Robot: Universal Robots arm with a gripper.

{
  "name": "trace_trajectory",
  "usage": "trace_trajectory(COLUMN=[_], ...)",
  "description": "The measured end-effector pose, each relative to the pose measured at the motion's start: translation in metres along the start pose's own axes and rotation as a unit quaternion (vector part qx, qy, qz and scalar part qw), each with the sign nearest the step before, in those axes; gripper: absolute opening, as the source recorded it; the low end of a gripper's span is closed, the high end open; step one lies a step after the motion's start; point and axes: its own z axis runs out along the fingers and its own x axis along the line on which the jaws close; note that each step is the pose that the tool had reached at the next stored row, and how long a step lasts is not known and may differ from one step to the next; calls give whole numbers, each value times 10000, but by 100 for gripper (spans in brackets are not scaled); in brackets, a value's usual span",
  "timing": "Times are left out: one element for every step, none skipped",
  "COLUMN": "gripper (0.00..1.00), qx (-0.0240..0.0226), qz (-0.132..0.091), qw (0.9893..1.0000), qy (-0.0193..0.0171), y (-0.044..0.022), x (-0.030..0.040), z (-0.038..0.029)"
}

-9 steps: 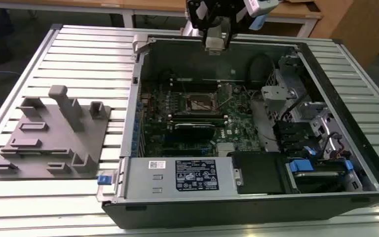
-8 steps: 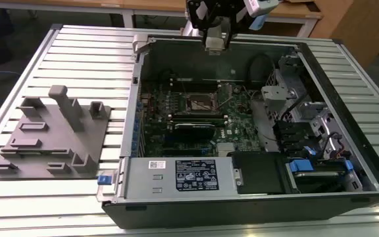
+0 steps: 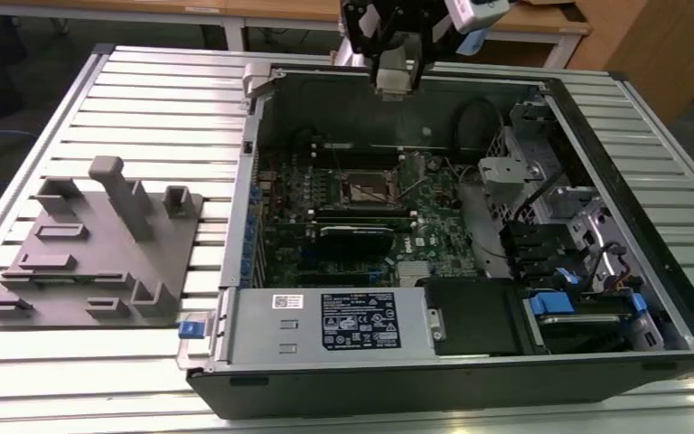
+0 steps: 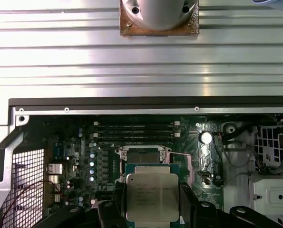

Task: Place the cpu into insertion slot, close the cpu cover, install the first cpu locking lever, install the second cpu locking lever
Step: 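Place the cpu into insertion slot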

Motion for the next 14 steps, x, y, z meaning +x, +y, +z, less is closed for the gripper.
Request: trace_trajectory(gripper=[54,54,54,54,54,54,54,54,54,54,54,54,54,54], qx=[0,0,0,0,0,0,0,0,0,0,0,1,1,0], qz=[0,0,0,0,0,0,0,0,0,0,0,0,0,0], qw=[10000,10000,10000,10000,10000,10000,10000,10000,10000,10000,10000,10000,10000,10000], qy=[0,0,0,0,0,0,0,0,0,0,0,0,0,0], y=[0,-1,-1,-1,-2,-2,-3,-4,-4,-4,-4,-4,-4,-4], x=[0,0,0,0,0,0,0,-1,-1,-1,-1,-1,-1,-1], z=[6,10,13,16,23,28,33,38,43,44,44,44,45,46])
